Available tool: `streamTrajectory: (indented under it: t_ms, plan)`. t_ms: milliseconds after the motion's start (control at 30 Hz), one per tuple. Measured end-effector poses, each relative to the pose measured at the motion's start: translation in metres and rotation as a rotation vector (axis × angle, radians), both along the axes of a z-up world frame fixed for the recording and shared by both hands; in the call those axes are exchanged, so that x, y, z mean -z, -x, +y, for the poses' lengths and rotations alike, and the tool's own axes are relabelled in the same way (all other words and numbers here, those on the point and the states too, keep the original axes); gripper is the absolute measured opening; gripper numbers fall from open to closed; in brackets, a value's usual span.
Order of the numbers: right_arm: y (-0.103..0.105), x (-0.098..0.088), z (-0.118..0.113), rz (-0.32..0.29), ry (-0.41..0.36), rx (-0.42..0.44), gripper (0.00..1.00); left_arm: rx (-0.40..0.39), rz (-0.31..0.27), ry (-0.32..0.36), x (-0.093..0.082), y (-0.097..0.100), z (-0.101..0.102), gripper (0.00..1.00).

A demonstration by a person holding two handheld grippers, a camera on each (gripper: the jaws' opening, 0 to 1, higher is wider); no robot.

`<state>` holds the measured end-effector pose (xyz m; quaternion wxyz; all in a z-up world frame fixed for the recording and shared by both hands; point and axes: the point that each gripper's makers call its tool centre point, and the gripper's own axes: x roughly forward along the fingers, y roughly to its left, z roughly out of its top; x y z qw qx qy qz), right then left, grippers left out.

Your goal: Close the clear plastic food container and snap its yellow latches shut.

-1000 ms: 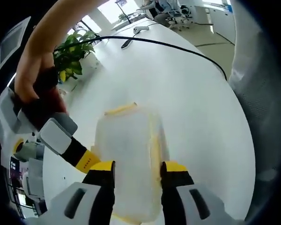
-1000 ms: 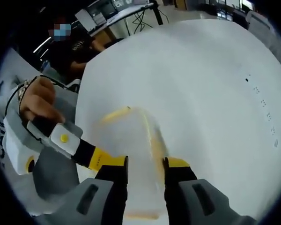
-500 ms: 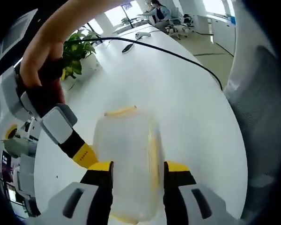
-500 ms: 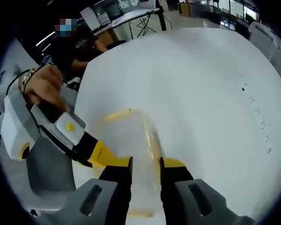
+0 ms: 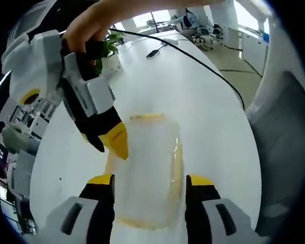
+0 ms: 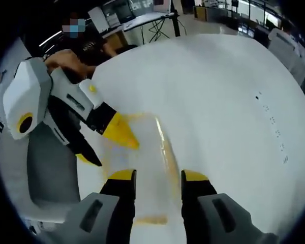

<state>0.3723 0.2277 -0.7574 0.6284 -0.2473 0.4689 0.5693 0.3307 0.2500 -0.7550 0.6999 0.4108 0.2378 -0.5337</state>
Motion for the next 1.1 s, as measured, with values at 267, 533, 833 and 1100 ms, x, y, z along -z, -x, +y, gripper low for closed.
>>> streamTrajectory:
  t_ms: [267, 533, 833, 1100]
  plan:
    - [0.005, -0.005, -0.005, -0.023, -0.006, -0.015, 0.36, -0.027, 0.008, 0.018, -0.006, -0.009, 0.005, 0.56]
    - [0.008, -0.008, -0.009, -0.042, -0.014, -0.007, 0.37, -0.033, 0.028, 0.004, -0.006, -0.013, 0.013, 0.59]
    - [0.012, -0.008, -0.015, -0.04, -0.024, 0.011, 0.4, -0.042, 0.031, -0.018, -0.007, -0.019, 0.023, 0.59]
    - [0.017, -0.003, -0.022, -0.053, -0.005, 0.018, 0.42, -0.045, 0.059, -0.025, -0.006, -0.021, 0.029, 0.6]
